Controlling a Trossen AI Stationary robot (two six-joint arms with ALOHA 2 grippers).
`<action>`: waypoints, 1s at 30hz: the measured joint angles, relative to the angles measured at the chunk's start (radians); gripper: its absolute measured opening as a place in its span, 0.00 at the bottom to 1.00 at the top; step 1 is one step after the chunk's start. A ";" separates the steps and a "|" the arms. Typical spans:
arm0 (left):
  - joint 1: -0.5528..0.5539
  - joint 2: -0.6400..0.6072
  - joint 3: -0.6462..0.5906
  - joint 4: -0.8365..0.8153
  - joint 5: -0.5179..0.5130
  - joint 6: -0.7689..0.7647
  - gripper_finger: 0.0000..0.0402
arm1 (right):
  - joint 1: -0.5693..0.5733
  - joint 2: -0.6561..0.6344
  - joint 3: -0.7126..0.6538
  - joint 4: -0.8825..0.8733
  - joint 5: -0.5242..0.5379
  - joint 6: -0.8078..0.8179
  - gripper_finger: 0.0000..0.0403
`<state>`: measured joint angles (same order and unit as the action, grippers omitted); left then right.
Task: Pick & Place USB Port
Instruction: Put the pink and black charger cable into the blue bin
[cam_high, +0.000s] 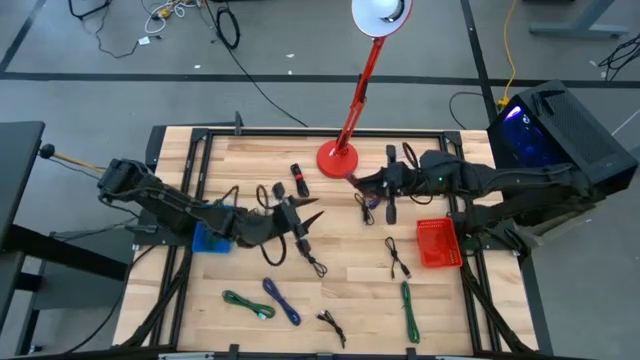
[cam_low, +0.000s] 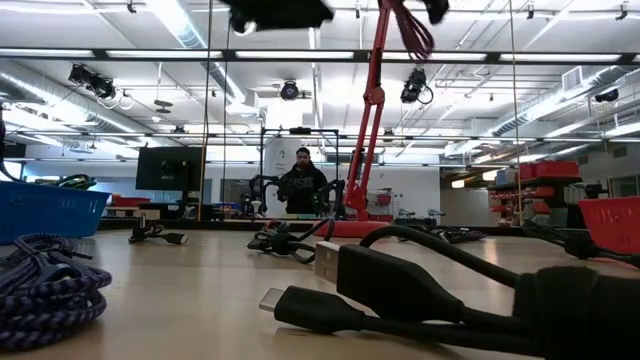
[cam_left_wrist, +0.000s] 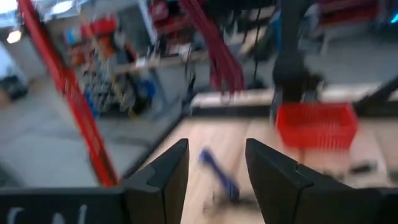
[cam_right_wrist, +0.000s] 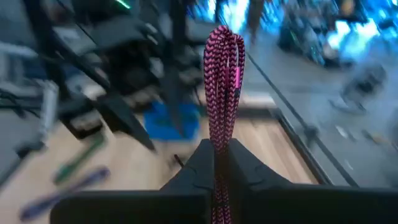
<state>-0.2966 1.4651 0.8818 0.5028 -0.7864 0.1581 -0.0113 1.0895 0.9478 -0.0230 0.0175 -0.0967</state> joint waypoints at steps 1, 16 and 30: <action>0.016 0.000 0.000 0.045 0.034 0.024 0.41 | 0.005 0.006 0.000 0.036 -0.013 -0.004 0.02; 0.230 0.000 0.000 0.233 0.539 -0.157 0.41 | 0.065 0.104 0.000 0.261 -0.059 -0.104 0.02; 0.238 0.000 0.000 0.316 0.689 -0.218 0.41 | 0.062 0.131 0.000 0.341 -0.037 -0.103 0.02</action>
<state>-0.0589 1.4655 0.8818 0.8191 -0.0978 -0.0599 0.0503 1.2206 0.9478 0.3179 -0.0194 -0.1995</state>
